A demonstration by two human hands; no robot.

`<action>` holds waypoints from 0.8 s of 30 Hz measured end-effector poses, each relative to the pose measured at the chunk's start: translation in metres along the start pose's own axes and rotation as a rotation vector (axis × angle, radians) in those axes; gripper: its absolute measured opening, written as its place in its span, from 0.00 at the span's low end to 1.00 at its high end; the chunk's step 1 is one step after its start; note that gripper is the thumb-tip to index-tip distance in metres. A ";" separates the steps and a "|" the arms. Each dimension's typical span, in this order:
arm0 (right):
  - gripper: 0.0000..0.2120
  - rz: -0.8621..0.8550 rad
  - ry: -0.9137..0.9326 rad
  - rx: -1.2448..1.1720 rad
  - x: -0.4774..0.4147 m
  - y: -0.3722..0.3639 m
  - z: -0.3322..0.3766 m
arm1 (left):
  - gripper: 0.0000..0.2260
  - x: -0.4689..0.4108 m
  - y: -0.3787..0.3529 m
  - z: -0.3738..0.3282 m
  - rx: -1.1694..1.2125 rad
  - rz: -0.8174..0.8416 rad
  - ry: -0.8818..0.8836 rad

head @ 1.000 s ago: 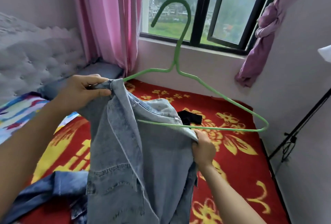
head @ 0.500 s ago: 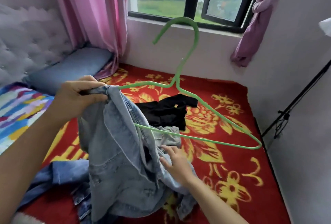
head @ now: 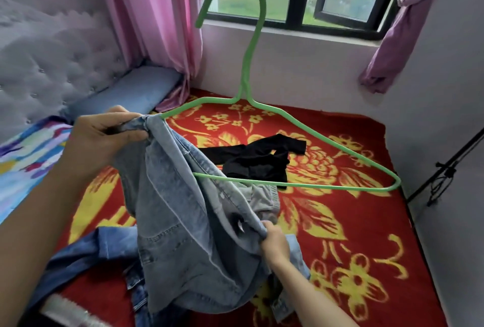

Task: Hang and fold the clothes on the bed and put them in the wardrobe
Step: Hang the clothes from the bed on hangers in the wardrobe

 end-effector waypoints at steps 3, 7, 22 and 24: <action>0.21 -0.175 -0.074 -0.079 -0.004 0.041 -0.024 | 0.20 0.003 0.004 0.015 -0.009 -0.016 0.019; 0.12 -0.337 -0.149 -0.106 -0.011 0.097 -0.058 | 0.15 0.002 0.008 0.039 0.025 -0.020 0.042; 0.07 -0.533 0.024 -0.264 -0.018 0.326 0.013 | 0.03 -0.017 -0.015 0.039 0.045 -0.019 0.111; 0.07 -0.527 0.018 -0.187 -0.018 0.339 0.023 | 0.07 -0.019 -0.014 0.035 0.103 -0.049 0.130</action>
Point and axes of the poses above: each hand's wrist, its own x-axis away from the middle knuckle, its own y-axis out of the back of the hand, z = x × y, the point moved 7 cm from there along -x, towards the middle knuckle, and after that the axes turned 2 degrees about x, right-handed, at the moved point
